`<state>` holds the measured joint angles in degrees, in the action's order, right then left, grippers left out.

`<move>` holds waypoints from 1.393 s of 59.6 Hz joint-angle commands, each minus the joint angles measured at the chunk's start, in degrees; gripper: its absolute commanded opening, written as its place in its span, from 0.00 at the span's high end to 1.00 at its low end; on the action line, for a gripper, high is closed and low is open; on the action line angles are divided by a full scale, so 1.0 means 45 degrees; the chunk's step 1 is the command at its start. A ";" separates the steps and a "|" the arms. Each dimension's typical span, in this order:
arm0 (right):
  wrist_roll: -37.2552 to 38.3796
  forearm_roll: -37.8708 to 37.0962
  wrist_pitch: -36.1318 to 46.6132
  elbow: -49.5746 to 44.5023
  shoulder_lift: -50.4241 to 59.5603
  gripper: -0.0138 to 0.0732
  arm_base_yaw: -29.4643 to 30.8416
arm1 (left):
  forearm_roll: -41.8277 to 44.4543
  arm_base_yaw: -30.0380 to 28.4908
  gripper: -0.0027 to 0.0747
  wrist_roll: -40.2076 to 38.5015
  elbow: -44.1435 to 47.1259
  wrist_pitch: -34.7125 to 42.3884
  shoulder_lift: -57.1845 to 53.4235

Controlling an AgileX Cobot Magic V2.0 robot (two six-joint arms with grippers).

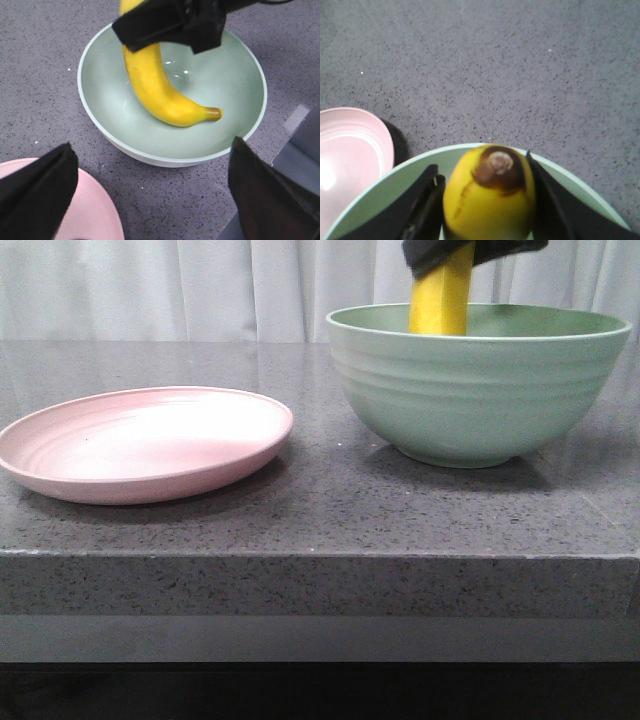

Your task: Transfer banana from pink plate to green bowl

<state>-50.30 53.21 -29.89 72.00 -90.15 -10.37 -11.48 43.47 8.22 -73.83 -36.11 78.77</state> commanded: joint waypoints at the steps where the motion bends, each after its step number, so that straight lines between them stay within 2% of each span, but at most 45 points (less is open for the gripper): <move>1: -0.0157 0.0377 0.0193 0.0422 0.0350 0.57 0.0070 | -0.0242 0.0096 0.19 -0.0027 -0.0452 0.0850 -0.0460; 22: -0.0157 0.0377 0.0220 0.0422 0.0328 0.30 0.0070 | -0.0242 0.0096 0.19 -0.0027 -0.0452 0.0850 -0.0460; 38: -0.0157 0.0377 -0.0006 0.0422 0.0515 0.29 0.0070 | -0.0242 0.0096 0.19 -0.0027 -0.0452 0.0850 -0.0460; 42: -0.0157 0.0377 -0.0438 0.0422 0.0868 0.32 0.0070 | -0.0215 0.0096 0.22 -0.0027 -0.0452 0.0906 -0.0460; 47: -0.0157 0.0377 -0.0814 0.0422 0.1331 0.40 0.0070 | -0.0111 0.0096 0.35 -0.0027 -0.0452 0.0960 -0.0460; 52: -0.0157 0.0364 -0.0931 0.0422 0.1875 0.53 0.0070 | 0.0092 0.0096 0.52 -0.0027 -0.0452 0.1049 -0.0460; 58: -0.0157 0.0355 -0.0960 0.0422 0.2526 0.77 0.0070 | 0.0209 0.0096 0.81 -0.0027 -0.0452 0.1202 -0.0460; 64: -0.0157 0.0355 -0.0961 0.0422 0.2937 0.93 0.0070 | 0.0480 0.0067 0.99 -0.0027 -0.0452 0.1499 -0.0460; 67: -0.0157 0.0355 -0.0989 0.0422 0.3116 0.98 0.0070 | 0.0512 -0.0094 0.99 -0.0027 -0.0452 0.1781 -0.0460; 83: -0.0145 0.0291 -0.2241 0.0050 0.4824 0.96 0.0070 | 0.0482 -0.2809 0.99 -0.0704 -0.0424 0.2648 -0.1021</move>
<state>-50.39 52.79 -40.14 71.64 -73.31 -10.37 -8.96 33.97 6.40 -73.83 -29.24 77.85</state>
